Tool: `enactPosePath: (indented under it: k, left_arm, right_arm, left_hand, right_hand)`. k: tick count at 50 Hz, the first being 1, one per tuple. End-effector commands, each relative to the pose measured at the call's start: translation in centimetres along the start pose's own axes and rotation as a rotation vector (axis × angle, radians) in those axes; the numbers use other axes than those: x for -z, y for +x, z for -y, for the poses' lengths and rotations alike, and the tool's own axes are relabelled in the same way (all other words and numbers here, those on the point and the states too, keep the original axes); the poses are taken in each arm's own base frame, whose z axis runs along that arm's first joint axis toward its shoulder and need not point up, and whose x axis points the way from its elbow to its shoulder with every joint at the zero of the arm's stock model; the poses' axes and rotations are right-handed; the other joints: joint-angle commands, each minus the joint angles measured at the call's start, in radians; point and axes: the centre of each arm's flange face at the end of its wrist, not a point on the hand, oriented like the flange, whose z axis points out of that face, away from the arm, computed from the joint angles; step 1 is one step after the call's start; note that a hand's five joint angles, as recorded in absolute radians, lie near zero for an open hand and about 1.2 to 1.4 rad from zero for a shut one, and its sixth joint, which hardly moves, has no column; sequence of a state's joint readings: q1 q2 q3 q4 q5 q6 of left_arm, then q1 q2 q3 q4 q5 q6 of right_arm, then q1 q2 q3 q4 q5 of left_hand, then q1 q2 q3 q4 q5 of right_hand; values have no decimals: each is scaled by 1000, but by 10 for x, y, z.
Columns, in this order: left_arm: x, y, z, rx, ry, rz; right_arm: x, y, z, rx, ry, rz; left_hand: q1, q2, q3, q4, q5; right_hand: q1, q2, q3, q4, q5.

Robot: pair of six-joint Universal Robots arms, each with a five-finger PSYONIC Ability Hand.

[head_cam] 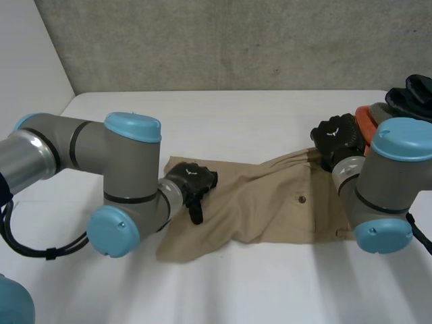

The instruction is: Fold the laundry.

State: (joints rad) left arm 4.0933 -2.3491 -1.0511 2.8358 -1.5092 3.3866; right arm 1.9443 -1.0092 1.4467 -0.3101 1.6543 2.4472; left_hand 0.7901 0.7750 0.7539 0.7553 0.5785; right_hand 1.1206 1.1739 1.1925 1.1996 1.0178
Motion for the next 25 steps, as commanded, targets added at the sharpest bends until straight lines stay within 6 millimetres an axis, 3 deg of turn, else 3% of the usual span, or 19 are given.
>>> enactPosePath:
  k: [1,8,13,19,24,25]
  left_arm:
    - [-5,-8,17,2,91,39]
    - [-12,-28,57,-41,314,182]
    - [-24,-44,83,-193,465,274]
    - [-59,-51,67,-334,444,315]
    - [-92,-47,46,-378,442,297]
    - [-95,-48,47,-379,452,302]
  right_arm:
    - [-2,3,1,2,4,-7]
    - [-8,10,12,-2,45,-30]
    - [-17,13,20,-10,82,-47]
    - [-39,-4,12,-9,127,18]
    - [-69,-24,-9,2,144,19]
    - [-72,-27,-11,6,144,17]
  left_hand:
    - [606,621,642,641,643]
    - [606,621,642,641,643]
    - [606,621,642,641,643]
    - [606,621,642,641,643]
    - [604,619,640,638,641]
    - [484,500,521,519,522]
  right_hand:
    - [276,222,204,197,204]
    - [276,222,204,197,204]
    - [276,222,204,197,204]
    - [276,222,204,197,204]
    - [276,222,204,197,204]
    - [276,222,204,197,204]
